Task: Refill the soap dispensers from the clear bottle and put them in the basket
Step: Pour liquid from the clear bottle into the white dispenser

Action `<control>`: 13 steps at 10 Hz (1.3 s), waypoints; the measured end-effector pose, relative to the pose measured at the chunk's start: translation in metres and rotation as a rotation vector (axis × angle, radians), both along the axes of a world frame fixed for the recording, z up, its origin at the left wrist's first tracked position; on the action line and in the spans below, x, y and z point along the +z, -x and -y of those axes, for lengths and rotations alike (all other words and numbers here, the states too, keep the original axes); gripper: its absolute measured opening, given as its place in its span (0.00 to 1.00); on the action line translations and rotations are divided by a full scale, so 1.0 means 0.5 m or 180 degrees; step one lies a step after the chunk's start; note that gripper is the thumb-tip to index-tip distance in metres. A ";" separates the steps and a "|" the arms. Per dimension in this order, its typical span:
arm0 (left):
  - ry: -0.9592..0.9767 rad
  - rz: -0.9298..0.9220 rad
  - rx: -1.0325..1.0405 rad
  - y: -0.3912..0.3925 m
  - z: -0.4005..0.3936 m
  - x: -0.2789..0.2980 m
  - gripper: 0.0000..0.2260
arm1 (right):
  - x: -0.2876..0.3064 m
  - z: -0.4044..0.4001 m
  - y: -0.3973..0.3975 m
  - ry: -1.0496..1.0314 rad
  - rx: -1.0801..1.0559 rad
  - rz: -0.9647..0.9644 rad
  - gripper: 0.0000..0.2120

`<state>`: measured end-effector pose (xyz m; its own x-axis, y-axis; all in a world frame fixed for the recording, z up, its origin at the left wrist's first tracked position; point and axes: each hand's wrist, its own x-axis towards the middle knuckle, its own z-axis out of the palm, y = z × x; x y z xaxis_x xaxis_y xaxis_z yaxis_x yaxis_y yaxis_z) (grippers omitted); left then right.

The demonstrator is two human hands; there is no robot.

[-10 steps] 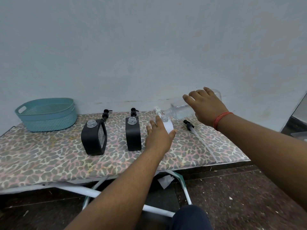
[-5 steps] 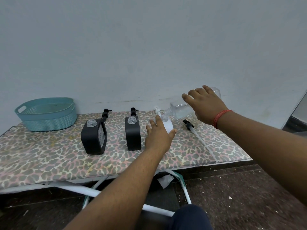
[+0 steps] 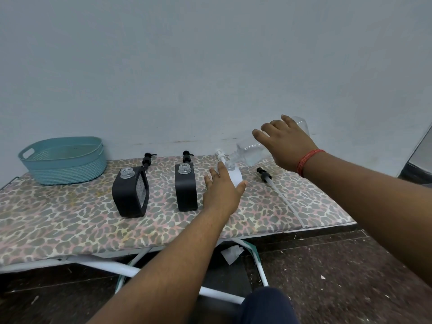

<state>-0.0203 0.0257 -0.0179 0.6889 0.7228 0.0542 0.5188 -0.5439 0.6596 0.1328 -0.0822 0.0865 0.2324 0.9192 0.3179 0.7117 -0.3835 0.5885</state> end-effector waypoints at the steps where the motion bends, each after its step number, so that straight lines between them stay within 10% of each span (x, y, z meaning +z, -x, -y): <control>1: -0.0004 0.0003 0.0001 0.000 0.000 -0.001 0.41 | 0.003 -0.001 0.001 0.0008 0.0017 0.0040 0.31; 8: 0.0005 0.0107 0.0045 -0.001 -0.002 -0.005 0.41 | -0.004 0.000 -0.003 -0.0133 0.0028 0.0120 0.32; 13: 0.0231 0.0664 0.0058 0.001 0.003 0.001 0.43 | -0.135 0.033 -0.016 -0.1559 -0.0226 -0.2321 0.36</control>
